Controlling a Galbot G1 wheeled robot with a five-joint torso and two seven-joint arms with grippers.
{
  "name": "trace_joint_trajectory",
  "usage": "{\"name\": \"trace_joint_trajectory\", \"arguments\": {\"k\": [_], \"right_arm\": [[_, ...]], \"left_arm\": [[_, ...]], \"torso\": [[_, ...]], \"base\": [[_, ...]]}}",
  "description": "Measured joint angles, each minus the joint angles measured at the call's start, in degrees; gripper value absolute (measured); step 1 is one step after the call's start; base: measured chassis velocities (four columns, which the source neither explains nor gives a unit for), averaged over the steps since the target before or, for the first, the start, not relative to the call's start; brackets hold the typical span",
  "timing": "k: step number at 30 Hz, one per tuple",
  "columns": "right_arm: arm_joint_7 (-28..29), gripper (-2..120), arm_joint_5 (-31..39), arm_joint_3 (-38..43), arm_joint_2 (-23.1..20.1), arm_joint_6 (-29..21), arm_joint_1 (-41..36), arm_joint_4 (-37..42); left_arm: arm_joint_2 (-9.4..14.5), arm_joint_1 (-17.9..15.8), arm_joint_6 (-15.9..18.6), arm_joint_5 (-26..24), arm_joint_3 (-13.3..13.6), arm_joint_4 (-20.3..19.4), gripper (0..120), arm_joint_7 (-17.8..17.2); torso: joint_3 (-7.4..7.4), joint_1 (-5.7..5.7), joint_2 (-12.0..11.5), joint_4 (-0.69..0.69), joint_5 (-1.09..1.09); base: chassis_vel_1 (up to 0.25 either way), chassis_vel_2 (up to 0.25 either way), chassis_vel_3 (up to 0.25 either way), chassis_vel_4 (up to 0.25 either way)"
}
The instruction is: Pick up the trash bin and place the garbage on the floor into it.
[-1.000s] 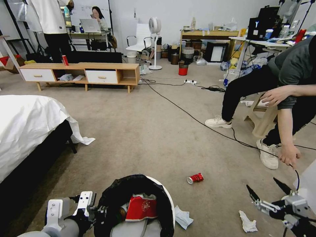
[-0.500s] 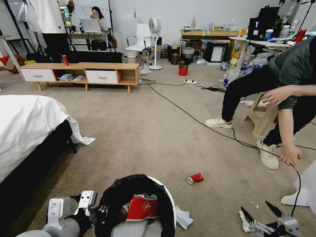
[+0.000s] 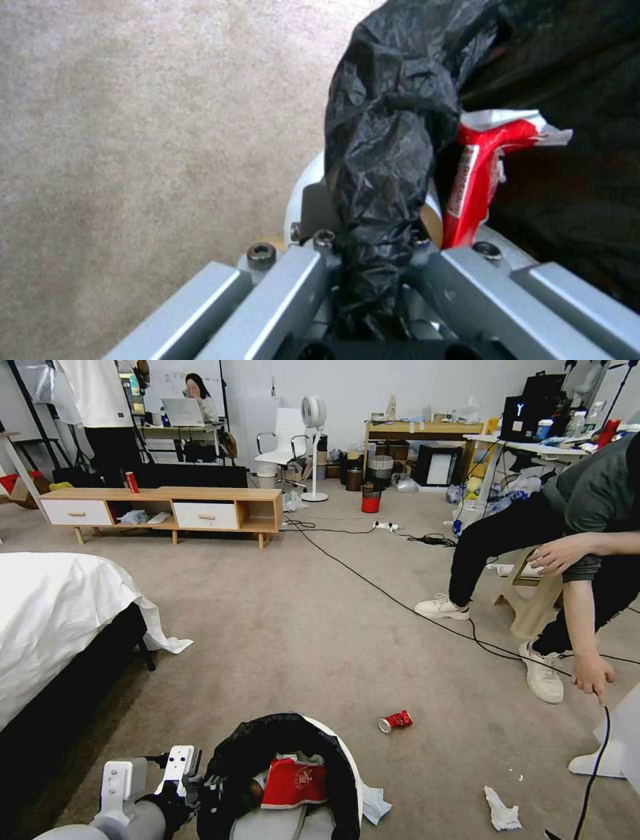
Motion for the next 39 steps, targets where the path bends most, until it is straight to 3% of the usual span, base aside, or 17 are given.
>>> {"name": "trace_joint_trajectory", "arguments": {"k": [13, 29, 39], "right_arm": [[2.17, 100, -4.4, -0.36, -0.27, 1.04, 1.67, -4.69], [3.26, 100, 2.37, -1.78, -3.67, -5.38, 14.24, -17.29], [5.26, 100, 4.24, -7.08, -4.96, -9.9, 21.72, -22.97]], "left_arm": [[-0.54, 0.34, 0.0, 0.09, 0.01, -0.16, 1, 0.0], [-0.4, 0.69, 0.0, 0.28, -0.02, -0.21, 1, -0.44], [-1.06, 1.5, 0.01, 0.84, -0.4, -0.21, 1, -1.08]], "torso": [[0.0, 0.0, 0.0, 0.0, 0.0], [0.0, 0.0, 0.0, -0.01, 0.01], [0.01, 0.0, 0.0, -0.02, 0.0]], "base": [[0.0, 0.0, 0.0, 0.0], [0.0, 0.0, 0.0, 0.0], [0.0, 0.0, 0.0, 0.0]]}}
